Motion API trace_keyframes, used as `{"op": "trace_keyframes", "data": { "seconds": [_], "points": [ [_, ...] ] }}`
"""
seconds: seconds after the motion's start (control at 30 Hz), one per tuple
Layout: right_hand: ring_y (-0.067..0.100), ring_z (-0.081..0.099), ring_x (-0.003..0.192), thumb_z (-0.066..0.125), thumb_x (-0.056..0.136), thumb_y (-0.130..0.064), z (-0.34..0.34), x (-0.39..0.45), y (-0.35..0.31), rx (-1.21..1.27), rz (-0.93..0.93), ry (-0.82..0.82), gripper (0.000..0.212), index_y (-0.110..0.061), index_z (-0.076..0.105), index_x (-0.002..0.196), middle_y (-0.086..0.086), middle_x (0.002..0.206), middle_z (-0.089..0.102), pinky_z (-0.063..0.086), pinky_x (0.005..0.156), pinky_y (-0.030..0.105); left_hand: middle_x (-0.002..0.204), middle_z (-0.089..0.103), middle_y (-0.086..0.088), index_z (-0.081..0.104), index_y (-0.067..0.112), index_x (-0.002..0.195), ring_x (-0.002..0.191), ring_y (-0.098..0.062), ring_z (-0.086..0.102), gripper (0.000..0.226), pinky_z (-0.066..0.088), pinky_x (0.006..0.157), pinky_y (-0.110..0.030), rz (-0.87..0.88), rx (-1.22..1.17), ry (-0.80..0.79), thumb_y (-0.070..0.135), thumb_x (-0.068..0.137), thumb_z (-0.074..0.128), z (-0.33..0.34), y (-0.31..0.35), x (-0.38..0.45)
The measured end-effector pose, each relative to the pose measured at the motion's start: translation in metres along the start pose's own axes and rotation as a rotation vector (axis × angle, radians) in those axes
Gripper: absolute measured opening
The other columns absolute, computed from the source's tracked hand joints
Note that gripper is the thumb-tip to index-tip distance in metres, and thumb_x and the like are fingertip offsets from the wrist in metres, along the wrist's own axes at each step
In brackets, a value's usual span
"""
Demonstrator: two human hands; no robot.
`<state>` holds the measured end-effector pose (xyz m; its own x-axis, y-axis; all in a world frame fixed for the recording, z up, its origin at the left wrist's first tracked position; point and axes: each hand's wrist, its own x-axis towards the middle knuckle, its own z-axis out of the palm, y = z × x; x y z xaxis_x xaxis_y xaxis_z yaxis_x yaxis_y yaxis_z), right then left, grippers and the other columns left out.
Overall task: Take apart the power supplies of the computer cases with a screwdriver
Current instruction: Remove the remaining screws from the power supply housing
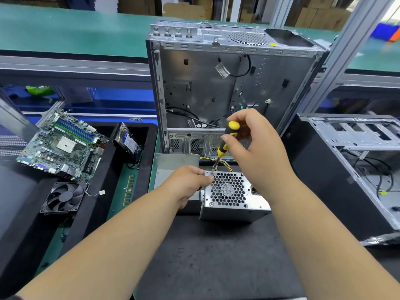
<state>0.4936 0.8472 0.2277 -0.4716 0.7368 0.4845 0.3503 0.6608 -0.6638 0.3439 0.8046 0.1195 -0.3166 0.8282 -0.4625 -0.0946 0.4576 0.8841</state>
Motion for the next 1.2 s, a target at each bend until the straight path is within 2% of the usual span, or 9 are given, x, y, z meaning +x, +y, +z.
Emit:
{"op": "trace_keyframes", "data": {
  "seconds": [0.13, 0.27, 0.37, 0.53, 0.67, 0.87, 1.07, 1.13, 1.2],
  "points": [
    [0.007, 0.052, 0.094, 0.062, 0.089, -0.009, 0.002, 0.000, 0.002, -0.048, -0.046, 0.030, 0.024, -0.021, 0.061, 0.110, -0.006, 0.102, 0.055, 0.043, 0.082, 0.021, 0.088, 0.068, -0.010, 0.067, 0.001, 0.105, 0.080, -0.015, 0.059, 0.021, 0.043, 0.105, -0.039, -0.021, 0.021, 0.008, 0.011, 0.087, 0.074, 0.000, 0.002, 0.000],
    [0.001, 0.050, 0.087, 0.077, 0.085, -0.024, 0.005, 0.002, 0.002, -0.073, -0.061, 0.072, 0.025, -0.022, 0.063, 0.106, -0.006, 0.097, 0.052, 0.040, 0.078, 0.009, 0.085, 0.069, -0.006, 0.067, 0.005, 0.101, 0.079, -0.013, 0.060, 0.018, 0.043, 0.103, -0.037, -0.021, 0.014, 0.004, 0.012, 0.087, 0.075, -0.001, 0.002, -0.002],
    [0.008, 0.053, 0.084, 0.078, 0.084, -0.019, 0.006, 0.001, 0.002, -0.043, -0.044, 0.084, 0.026, -0.023, 0.062, 0.104, -0.006, 0.095, 0.053, 0.045, 0.076, 0.016, 0.082, 0.068, -0.005, 0.066, 0.009, 0.092, 0.075, -0.012, 0.061, 0.010, 0.044, 0.091, -0.032, -0.006, 0.011, 0.000, 0.011, 0.087, 0.075, 0.000, 0.001, -0.003],
    [0.012, 0.061, 0.094, 0.065, 0.091, -0.012, 0.007, 0.000, 0.003, 0.033, 0.007, 0.034, 0.033, -0.026, 0.055, 0.119, -0.010, 0.103, 0.058, 0.053, 0.085, 0.037, 0.078, 0.067, -0.005, 0.065, 0.012, 0.086, 0.069, -0.009, 0.060, 0.009, 0.044, 0.072, -0.023, 0.002, 0.014, -0.001, 0.011, 0.087, 0.074, -0.001, 0.002, -0.002],
    [0.017, 0.063, 0.103, 0.051, 0.087, -0.001, 0.009, -0.001, 0.004, 0.069, -0.006, 0.017, 0.036, -0.022, 0.057, 0.115, -0.007, 0.107, 0.061, 0.054, 0.085, 0.043, 0.084, 0.066, -0.009, 0.067, 0.010, 0.090, 0.072, -0.011, 0.059, 0.008, 0.043, 0.087, -0.029, 0.005, 0.022, -0.006, 0.013, 0.088, 0.073, -0.001, 0.003, -0.004],
    [0.007, 0.053, 0.092, 0.072, 0.088, -0.025, 0.012, 0.001, 0.009, -0.092, -0.103, 0.059, 0.028, -0.022, 0.058, 0.113, -0.011, 0.102, 0.057, 0.044, 0.083, 0.020, 0.088, 0.069, -0.010, 0.068, 0.011, 0.092, 0.078, -0.013, 0.062, 0.008, 0.044, 0.096, -0.034, 0.025, 0.063, -0.012, 0.016, 0.089, 0.073, -0.001, 0.004, -0.006],
    [0.002, 0.050, 0.093, 0.073, 0.086, -0.009, 0.013, 0.001, 0.015, -0.093, -0.141, 0.088, 0.036, -0.021, 0.058, 0.116, -0.009, 0.104, 0.050, 0.041, 0.083, 0.012, 0.080, 0.067, -0.004, 0.067, 0.011, 0.093, 0.072, -0.010, 0.058, 0.010, 0.045, 0.088, -0.030, 0.045, 0.087, -0.005, 0.018, 0.089, 0.073, -0.001, 0.003, -0.004],
    [0.004, 0.054, 0.098, 0.071, 0.086, -0.007, 0.014, 0.000, 0.016, -0.042, -0.111, 0.074, 0.045, -0.024, 0.054, 0.124, -0.010, 0.111, 0.049, 0.044, 0.089, 0.015, 0.077, 0.066, -0.001, 0.067, 0.011, 0.095, 0.067, -0.008, 0.056, 0.012, 0.043, 0.081, -0.027, 0.048, 0.095, 0.007, 0.019, 0.089, 0.073, -0.001, 0.003, -0.003],
    [0.010, 0.058, 0.103, 0.066, 0.087, -0.003, 0.014, 0.001, 0.016, 0.024, -0.061, 0.050, 0.049, -0.025, 0.051, 0.127, -0.012, 0.113, 0.049, 0.051, 0.092, 0.031, 0.072, 0.064, 0.001, 0.067, 0.013, 0.092, 0.062, -0.006, 0.053, 0.009, 0.042, 0.075, -0.025, 0.057, 0.104, 0.017, 0.019, 0.089, 0.073, -0.001, 0.002, -0.001]
  ]
}}
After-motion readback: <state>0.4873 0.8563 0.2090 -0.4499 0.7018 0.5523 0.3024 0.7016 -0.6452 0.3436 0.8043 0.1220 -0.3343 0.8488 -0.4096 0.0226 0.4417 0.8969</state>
